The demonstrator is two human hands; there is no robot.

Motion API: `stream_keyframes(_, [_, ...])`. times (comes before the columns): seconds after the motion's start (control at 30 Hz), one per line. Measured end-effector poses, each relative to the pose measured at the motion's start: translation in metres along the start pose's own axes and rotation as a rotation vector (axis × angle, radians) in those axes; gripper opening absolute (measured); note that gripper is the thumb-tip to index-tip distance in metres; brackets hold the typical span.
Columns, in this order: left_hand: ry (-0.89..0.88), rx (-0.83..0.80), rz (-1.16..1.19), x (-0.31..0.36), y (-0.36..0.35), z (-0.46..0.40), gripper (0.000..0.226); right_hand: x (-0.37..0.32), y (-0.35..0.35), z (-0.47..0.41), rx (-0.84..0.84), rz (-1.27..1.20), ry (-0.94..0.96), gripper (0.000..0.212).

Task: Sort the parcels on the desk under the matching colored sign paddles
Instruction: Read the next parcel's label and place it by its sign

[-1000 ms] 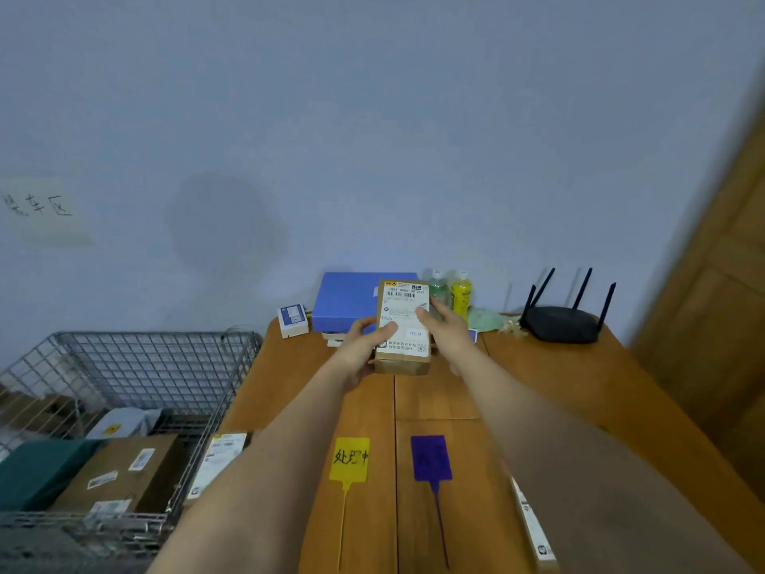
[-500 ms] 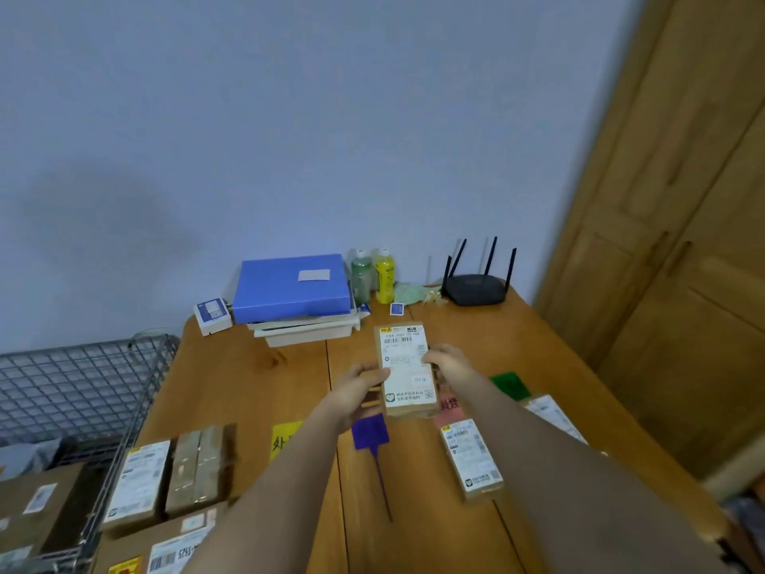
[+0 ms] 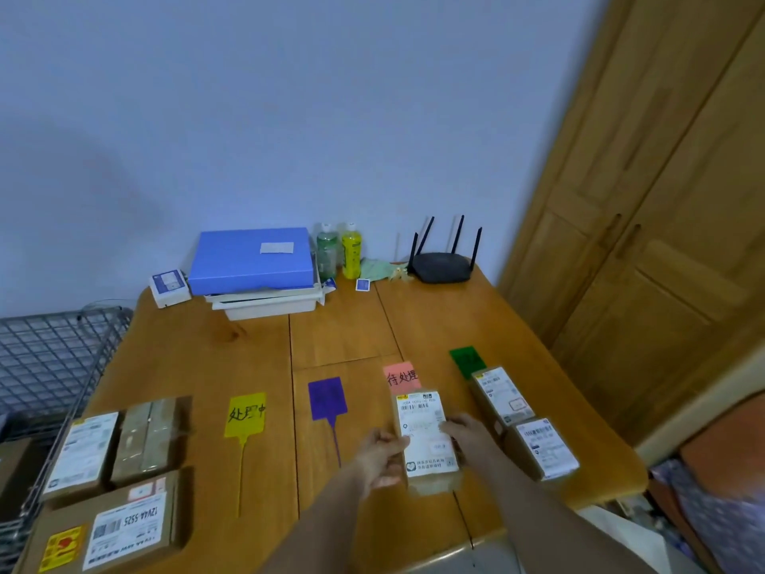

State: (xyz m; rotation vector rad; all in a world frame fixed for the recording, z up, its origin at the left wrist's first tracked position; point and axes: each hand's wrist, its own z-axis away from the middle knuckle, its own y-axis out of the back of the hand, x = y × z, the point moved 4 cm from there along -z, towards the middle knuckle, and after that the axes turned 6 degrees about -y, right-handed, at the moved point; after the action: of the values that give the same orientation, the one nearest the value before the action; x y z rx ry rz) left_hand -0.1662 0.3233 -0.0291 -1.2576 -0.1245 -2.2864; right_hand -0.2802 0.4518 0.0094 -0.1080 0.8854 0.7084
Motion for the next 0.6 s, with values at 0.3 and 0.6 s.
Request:
stream_keyframes(0.3, [0.169,0.102,0.11,-0.06,-0.068,0.011,0.048,0.071,0.054,-0.018,-0.088,0.178,-0.166,0.011])
stream_keyframes(0.6, [0.232,0.141,0.169,-0.086,-0.098,0.01,0.013,0.112,0.066,-0.043,-0.162,0.293,-0.238,0.015])
